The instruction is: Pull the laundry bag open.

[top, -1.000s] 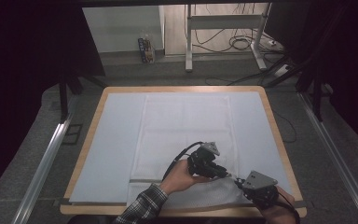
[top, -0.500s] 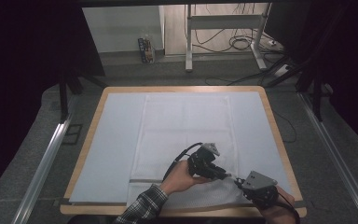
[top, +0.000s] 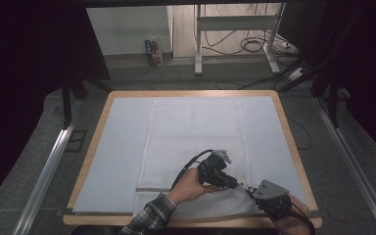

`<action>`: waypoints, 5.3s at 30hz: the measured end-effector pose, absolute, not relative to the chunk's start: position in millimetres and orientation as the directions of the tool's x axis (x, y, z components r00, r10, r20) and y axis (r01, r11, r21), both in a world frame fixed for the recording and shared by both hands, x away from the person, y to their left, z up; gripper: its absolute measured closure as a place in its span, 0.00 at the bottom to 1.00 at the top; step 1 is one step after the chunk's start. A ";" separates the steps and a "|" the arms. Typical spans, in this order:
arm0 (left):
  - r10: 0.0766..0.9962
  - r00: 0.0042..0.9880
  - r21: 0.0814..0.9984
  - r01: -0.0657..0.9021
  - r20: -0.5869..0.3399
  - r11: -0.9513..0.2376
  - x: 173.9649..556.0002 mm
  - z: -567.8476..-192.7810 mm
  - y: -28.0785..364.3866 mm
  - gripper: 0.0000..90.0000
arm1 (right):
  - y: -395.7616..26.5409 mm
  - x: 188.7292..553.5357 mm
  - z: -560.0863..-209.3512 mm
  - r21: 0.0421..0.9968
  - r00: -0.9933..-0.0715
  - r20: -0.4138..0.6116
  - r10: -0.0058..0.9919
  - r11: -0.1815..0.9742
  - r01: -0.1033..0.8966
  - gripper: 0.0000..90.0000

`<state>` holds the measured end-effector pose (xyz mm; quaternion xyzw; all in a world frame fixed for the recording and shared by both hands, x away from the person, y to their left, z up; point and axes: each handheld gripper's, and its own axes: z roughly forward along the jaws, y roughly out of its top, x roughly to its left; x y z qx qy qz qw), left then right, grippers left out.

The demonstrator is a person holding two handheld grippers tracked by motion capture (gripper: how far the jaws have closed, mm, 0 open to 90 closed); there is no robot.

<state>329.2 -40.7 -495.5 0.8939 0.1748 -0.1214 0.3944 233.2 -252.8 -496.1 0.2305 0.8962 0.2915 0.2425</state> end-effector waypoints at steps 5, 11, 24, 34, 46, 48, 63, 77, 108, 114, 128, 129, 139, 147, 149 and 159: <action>0.198 0.898 0.663 0.426 -0.393 -0.616 330.6 -495.6 -39.5 0.91 | -252.7 234.0 -497.2 0.624 -0.779 -0.300 0.551 0.730 0.277 0.93; 0.214 0.884 0.662 0.455 -0.415 -0.596 331.8 -496.9 -39.9 0.89 | -251.9 233.6 -497.7 0.618 -0.777 -0.306 0.550 0.735 0.277 0.94; 0.222 0.850 0.629 0.507 -0.477 -0.589 334.3 -500.3 -41.1 0.85 | -251.0 233.7 -499.1 0.604 -0.780 -0.314 0.540 0.748 0.275 0.94; 0.227 0.834 0.602 0.527 -0.503 -0.600 334.8 -503.0 -42.1 0.91 | -250.9 233.2 -498.6 0.604 -0.775 -0.326 0.541 0.750 0.270 0.94; 0.228 0.817 0.578 0.544 -0.529 -0.609 335.3 -503.9 -42.9 0.90 | -251.0 232.9 -498.1 0.605 -0.772 -0.336 0.540 0.752 0.263 0.94; 0.223 0.816 0.571 0.542 -0.533 -0.617 335.4 -502.8 -42.7 0.90 | -251.0 232.9 -498.1 0.604 -0.773 -0.334 0.540 0.752 0.264 0.94; 0.224 0.794 0.553 0.566 -0.565 -0.611 338.1 -505.8 -43.7 0.89 | -250.2 232.3 -498.5 0.603 -0.776 -0.338 0.532 0.756 0.256 0.93; 0.219 0.737 0.532 0.630 -0.640 -0.565 346.2 -509.6 -38.1 0.92 | -250.4 232.5 -498.6 0.600 -0.777 -0.338 0.531 0.758 0.256 0.93; 0.179 0.814 0.598 0.537 -0.552 -0.596 337.8 -498.7 -35.8 0.97 | -245.1 263.3 -497.8 0.602 -0.866 -0.297 0.402 0.783 0.157 0.88; 0.182 0.839 0.625 0.510 -0.512 -0.592 333.8 -493.4 -31.0 0.97 | -248.6 261.1 -493.5 0.636 -0.860 -0.254 0.443 0.746 0.197 0.94; 0.206 0.845 0.621 0.508 -0.493 -0.597 331.1 -496.4 -15.8 0.97 | -254.5 258.9 -495.4 0.645 -0.852 -0.227 0.471 0.728 0.231 0.94; 0.202 0.847 0.622 0.503 -0.491 -0.600 330.8 -496.3 -13.7 0.97 | -255.5 258.4 -495.6 0.647 -0.851 -0.220 0.476 0.724 0.237 0.94; 0.224 0.843 0.625 0.517 -0.488 -0.585 327.2 -499.3 -3.1 0.97 | -255.1 257.3 -496.6 0.647 -0.853 -0.213 0.476 0.723 0.242 0.94; 0.243 0.844 0.625 0.522 -0.479 -0.580 326.8 -499.8 7.8 0.97 | -256.4 257.6 -497.0 0.648 -0.848 -0.214 0.484 0.721 0.248 0.94; 0.248 0.846 0.625 0.519 -0.472 -0.583 326.4 -500.1 10.8 0.97 | -256.6 257.7 -497.0 0.648 -0.847 -0.212 0.488 0.719 0.252 0.94; 0.268 0.839 0.623 0.534 -0.473 -0.571 323.4 -502.4 23.8 0.97 | -256.3 258.0 -497.0 0.643 -0.847 -0.216 0.486 0.723 0.251 0.94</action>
